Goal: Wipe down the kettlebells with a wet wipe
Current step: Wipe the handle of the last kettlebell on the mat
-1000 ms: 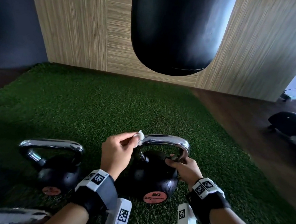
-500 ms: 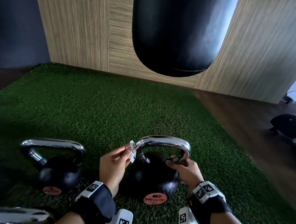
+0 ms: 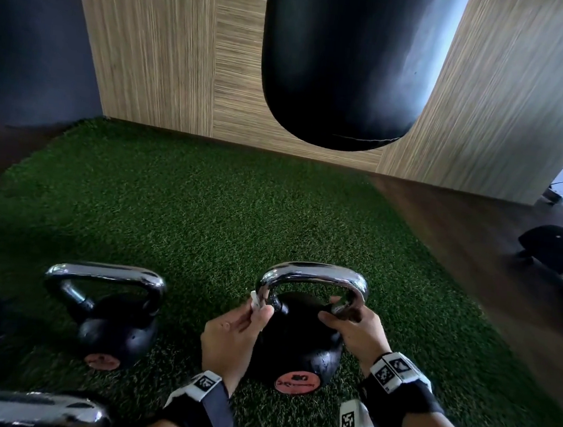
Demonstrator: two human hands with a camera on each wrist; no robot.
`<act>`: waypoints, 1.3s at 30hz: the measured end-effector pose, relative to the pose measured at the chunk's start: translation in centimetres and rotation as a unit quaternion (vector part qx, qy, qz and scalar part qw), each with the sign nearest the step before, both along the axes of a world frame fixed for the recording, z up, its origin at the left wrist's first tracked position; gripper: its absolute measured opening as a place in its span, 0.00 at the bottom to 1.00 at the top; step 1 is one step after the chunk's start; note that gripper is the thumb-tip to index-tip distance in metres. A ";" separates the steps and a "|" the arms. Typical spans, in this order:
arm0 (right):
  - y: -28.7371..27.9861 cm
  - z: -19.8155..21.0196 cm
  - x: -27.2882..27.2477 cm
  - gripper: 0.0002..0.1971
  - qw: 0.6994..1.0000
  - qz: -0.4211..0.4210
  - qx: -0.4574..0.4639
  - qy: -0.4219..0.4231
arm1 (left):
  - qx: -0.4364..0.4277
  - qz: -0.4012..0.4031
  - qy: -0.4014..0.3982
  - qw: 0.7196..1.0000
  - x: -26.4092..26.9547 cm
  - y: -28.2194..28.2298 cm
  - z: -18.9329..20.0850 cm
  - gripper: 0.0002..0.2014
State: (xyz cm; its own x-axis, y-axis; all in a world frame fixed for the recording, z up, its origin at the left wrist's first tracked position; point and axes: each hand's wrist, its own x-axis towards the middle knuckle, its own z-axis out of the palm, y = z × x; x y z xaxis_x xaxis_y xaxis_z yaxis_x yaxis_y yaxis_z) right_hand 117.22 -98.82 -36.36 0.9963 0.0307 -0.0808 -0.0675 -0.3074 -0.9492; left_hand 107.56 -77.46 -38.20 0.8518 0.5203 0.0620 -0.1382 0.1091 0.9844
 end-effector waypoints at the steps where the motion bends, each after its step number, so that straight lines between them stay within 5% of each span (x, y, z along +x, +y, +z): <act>1: 0.0 0.2 -0.1 0.18 1.000 0.003 -0.003 0.002 | 0.024 0.012 0.003 1.000 0.0 0.1 0.1 0.03; 10: -2.3 3.2 -2.5 0.15 0.987 0.071 -0.143 -0.009 | 0.223 0.012 0.057 0.973 1.8 2.5 1.6 0.14; 16: -3.5 4.8 -5.3 0.13 0.938 0.165 -0.298 -0.069 | 0.278 0.006 0.107 0.955 6.1 1.3 3.2 0.19; 22: -1.4 6.7 -6.1 0.10 0.882 0.279 -0.370 -0.084 | 0.168 -0.077 0.140 0.973 9.3 -0.4 4.2 0.15; 25: -1.2 7.6 -4.7 0.22 0.895 0.288 -0.340 -0.025 | 0.090 -0.106 0.153 0.978 9.4 0.0 4.5 0.10; 28: -0.1 7.4 -1.9 0.20 0.932 0.186 -0.310 -0.041 | 0.022 -0.132 0.161 0.978 9.1 0.3 4.8 0.10; 31: 2.0 5.4 -0.5 0.20 0.947 0.159 -0.280 -0.004 | 0.102 -0.144 0.157 0.972 8.6 0.6 4.6 0.02; 33: 2.8 3.6 -0.4 0.14 0.950 0.170 -0.261 0.019 | 0.166 -0.133 0.175 0.961 8.5 0.8 4.5 0.15; 39: 2.2 3.0 -1.3 0.12 0.966 0.159 -0.203 -0.024 | 0.140 -0.094 0.152 0.974 9.1 -0.3 6.1 0.11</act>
